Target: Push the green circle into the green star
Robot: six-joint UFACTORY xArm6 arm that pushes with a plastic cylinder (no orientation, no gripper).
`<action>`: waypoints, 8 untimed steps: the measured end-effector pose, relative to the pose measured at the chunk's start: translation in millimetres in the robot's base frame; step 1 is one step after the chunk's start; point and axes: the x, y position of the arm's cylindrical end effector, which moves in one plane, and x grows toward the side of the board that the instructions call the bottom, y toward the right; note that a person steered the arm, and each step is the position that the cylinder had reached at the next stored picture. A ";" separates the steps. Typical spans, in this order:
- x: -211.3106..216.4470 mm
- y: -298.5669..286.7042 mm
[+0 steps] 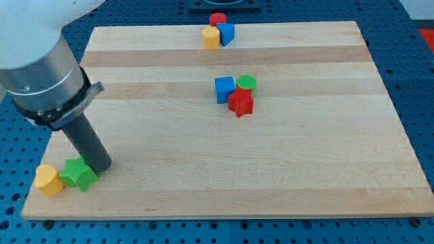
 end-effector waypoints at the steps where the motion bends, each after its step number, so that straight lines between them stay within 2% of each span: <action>1: 4.8 -1.4; 3: 5.0 4.5; 4: -5.1 53.7; 6: -5.7 219.9; 7: -14.8 273.1; 8: -48.9 281.2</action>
